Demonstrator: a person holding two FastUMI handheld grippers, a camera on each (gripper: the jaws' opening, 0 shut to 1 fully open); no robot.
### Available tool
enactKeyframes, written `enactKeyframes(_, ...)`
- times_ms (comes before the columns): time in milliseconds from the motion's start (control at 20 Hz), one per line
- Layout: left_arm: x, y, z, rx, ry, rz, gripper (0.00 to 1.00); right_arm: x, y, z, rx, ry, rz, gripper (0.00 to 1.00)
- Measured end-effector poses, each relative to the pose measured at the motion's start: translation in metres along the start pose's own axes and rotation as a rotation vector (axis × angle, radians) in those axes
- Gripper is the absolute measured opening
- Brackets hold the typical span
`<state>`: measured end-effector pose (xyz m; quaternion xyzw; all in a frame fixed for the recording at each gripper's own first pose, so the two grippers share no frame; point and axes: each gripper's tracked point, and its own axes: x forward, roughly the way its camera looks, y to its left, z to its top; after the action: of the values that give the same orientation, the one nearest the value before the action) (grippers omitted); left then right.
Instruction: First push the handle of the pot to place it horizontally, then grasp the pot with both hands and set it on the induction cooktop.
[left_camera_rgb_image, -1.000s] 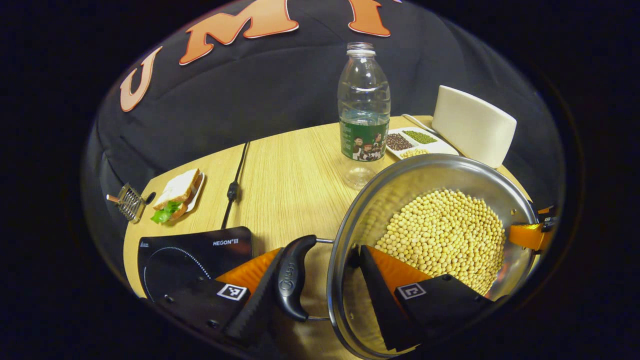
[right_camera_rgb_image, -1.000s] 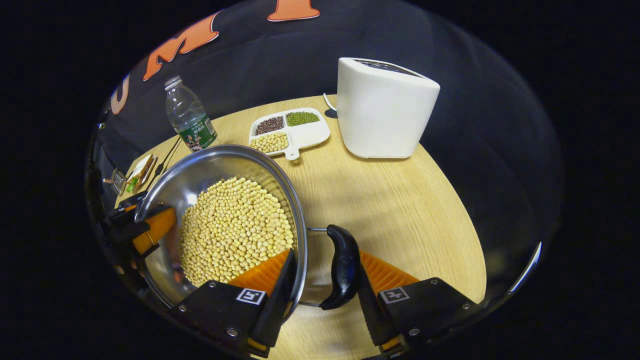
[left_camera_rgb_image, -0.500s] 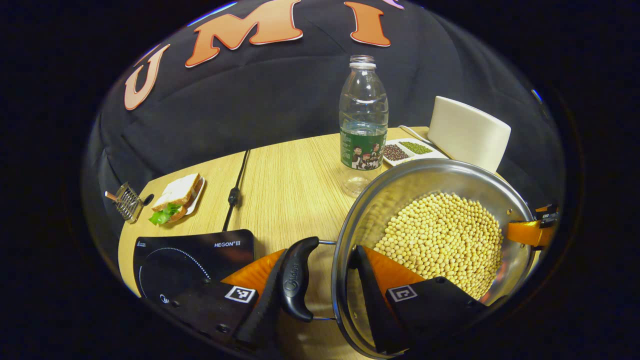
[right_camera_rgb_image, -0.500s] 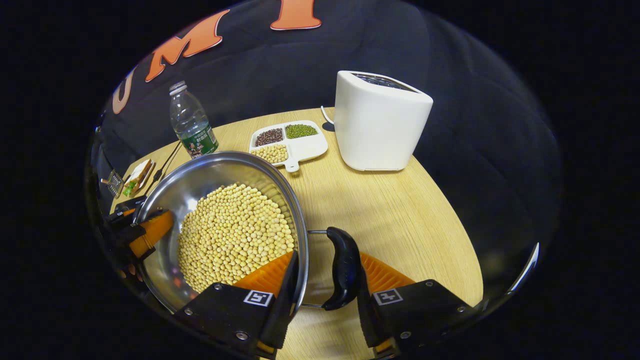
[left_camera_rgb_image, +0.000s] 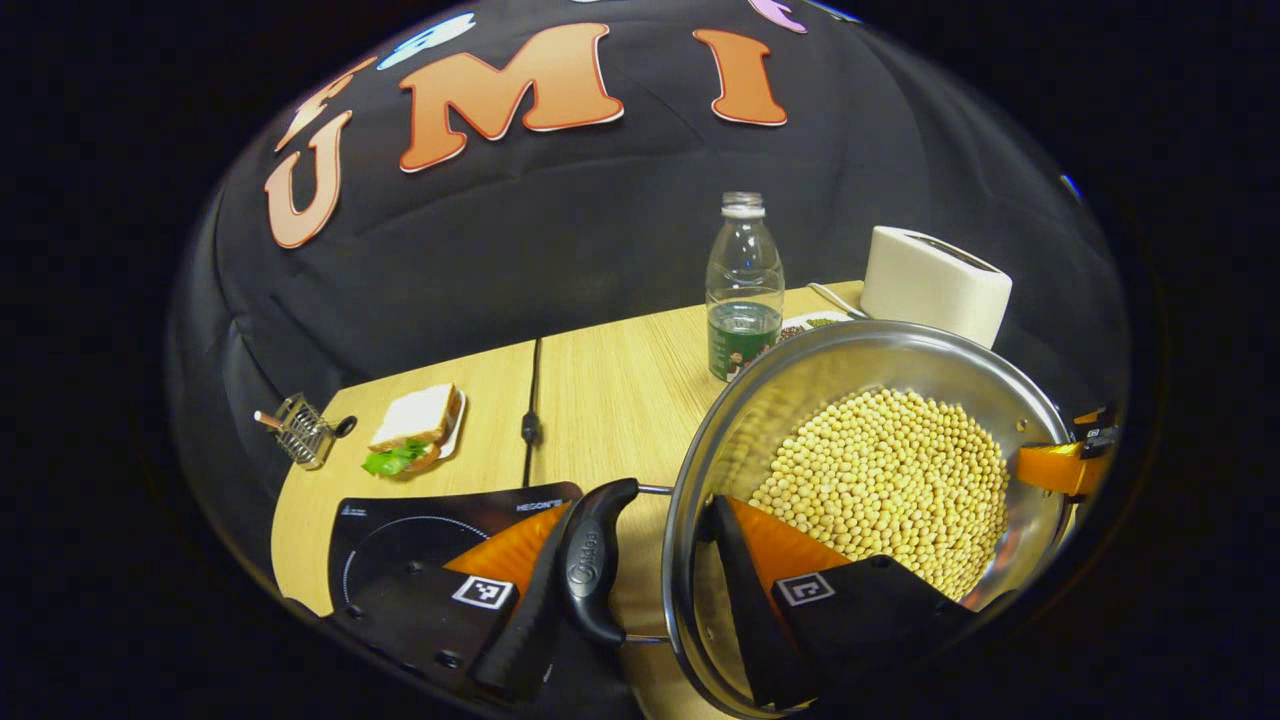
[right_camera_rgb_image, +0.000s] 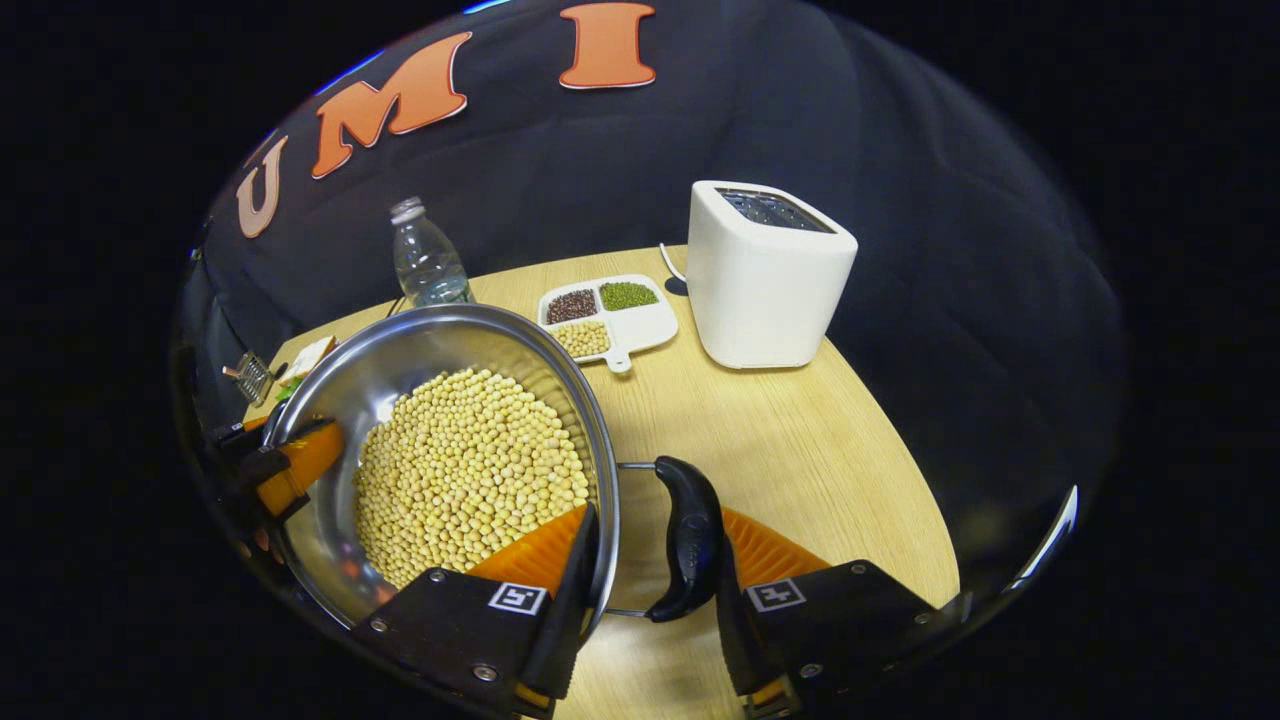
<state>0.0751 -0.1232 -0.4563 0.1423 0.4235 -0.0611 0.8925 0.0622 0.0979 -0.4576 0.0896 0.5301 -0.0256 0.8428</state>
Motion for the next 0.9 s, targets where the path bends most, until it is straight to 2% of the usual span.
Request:
enactKeyframes(100, -0.012, 0.011, 0.002, -0.002, -0.008, 0.012, 0.81, -0.007, 0.009, 0.002, 0.007, -0.013, 0.013, 0.58)
enactKeyframes(150, -0.018, 0.018, 0.003, -0.007, -0.01, 0.02, 0.81, -0.011, 0.015, 0.004, 0.0, -0.017, 0.021, 0.53)
enactKeyframes(200, -0.024, 0.025, 0.005, -0.011, -0.014, 0.029, 0.84, -0.016, 0.022, 0.005, -0.008, -0.024, 0.028, 0.58)
enactKeyframes(300, -0.035, 0.043, 0.002, -0.025, -0.016, 0.048, 0.77, -0.024, 0.038, 0.008, -0.032, -0.033, 0.043, 0.58)
enactKeyframes(350, -0.041, 0.052, 0.002, -0.031, -0.016, 0.057, 0.81, -0.028, 0.046, 0.009, -0.041, -0.036, 0.051, 0.58)
enactKeyframes(400, -0.048, 0.063, 0.0, -0.036, -0.015, 0.068, 0.81, -0.034, 0.054, 0.01, -0.05, -0.038, 0.06, 0.53)
enactKeyframes(450, -0.054, 0.071, 0.0, -0.039, -0.017, 0.076, 0.84, -0.037, 0.059, 0.012, -0.06, -0.043, 0.071, 0.58)
enactKeyframes(500, -0.061, 0.08, -0.001, -0.042, -0.016, 0.086, 0.81, -0.041, 0.066, 0.013, -0.068, -0.045, 0.08, 0.53)
enactKeyframes(550, -0.066, 0.087, -0.001, -0.046, -0.015, 0.095, 0.84, -0.045, 0.075, 0.013, -0.076, -0.044, 0.088, 0.53)
enactKeyframes(600, -0.071, 0.095, -0.004, -0.05, -0.013, 0.104, 0.81, -0.047, 0.083, 0.013, -0.082, -0.046, 0.094, 0.58)
enactKeyframes(650, -0.076, 0.104, -0.004, -0.054, -0.012, 0.114, 0.81, -0.05, 0.091, 0.014, -0.09, -0.049, 0.1, 0.53)
enactKeyframes(700, -0.08, 0.113, -0.004, -0.061, -0.012, 0.123, 0.81, -0.054, 0.101, 0.013, -0.099, -0.05, 0.105, 0.53)
enactKeyframes(750, -0.084, 0.122, -0.007, -0.071, -0.011, 0.134, 0.81, -0.057, 0.11, 0.015, -0.109, -0.058, 0.109, 0.58)
enactKeyframes(800, -0.089, 0.131, -0.01, -0.08, -0.012, 0.147, 0.77, -0.06, 0.119, 0.016, -0.123, -0.063, 0.114, 0.58)
enactKeyframes(900, -0.1, 0.149, -0.014, -0.086, -0.012, 0.172, 0.81, -0.065, 0.137, 0.017, -0.133, -0.064, 0.133, 0.58)
